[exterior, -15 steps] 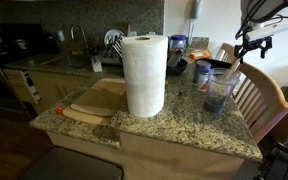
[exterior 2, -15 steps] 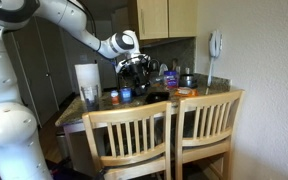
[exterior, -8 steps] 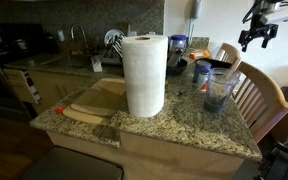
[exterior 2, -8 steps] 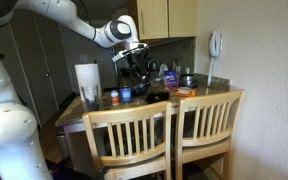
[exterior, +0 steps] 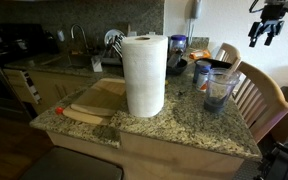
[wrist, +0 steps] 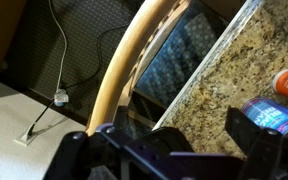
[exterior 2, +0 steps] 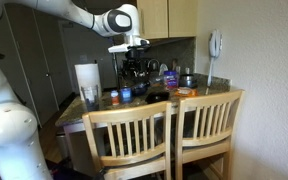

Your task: Put the black dish on the blue can

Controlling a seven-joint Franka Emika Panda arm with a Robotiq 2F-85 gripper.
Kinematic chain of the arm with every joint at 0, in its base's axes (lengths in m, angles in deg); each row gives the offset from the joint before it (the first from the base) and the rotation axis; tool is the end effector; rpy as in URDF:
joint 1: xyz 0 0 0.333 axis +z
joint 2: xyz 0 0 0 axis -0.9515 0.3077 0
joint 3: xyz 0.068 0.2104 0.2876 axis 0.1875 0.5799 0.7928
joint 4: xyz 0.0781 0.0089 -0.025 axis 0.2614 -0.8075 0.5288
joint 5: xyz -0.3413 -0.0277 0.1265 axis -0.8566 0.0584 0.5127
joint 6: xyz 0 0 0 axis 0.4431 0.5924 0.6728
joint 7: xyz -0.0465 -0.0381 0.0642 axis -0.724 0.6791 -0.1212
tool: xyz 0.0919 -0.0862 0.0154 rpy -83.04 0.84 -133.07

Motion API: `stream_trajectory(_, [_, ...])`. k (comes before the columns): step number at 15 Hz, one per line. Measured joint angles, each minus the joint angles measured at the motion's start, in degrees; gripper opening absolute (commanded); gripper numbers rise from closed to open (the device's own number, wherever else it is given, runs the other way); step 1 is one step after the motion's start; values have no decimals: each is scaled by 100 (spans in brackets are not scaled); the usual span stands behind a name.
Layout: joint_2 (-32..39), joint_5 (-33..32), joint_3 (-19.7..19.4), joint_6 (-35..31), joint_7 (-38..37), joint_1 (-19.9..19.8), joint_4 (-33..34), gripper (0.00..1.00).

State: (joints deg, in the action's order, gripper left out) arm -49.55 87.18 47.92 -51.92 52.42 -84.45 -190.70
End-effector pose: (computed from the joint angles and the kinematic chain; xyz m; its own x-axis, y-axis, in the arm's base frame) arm 0.4128 -0.2029 0.5641 0.9427 -0.3337 0.0007 -0.3337 -0.9427 -0.0032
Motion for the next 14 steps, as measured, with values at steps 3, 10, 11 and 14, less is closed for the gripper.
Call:
stream_trajectory(3, [32,-63,2,100,194,33,4,100])
stream_trajectory(10, [573,-17,-9,497,1727,189,147,100])
stream_trajectory(11, [640,-17,-9,506,1760,197,188,100])
stream_trajectory(14, [648,293,-20,260,1707,194,201,100])
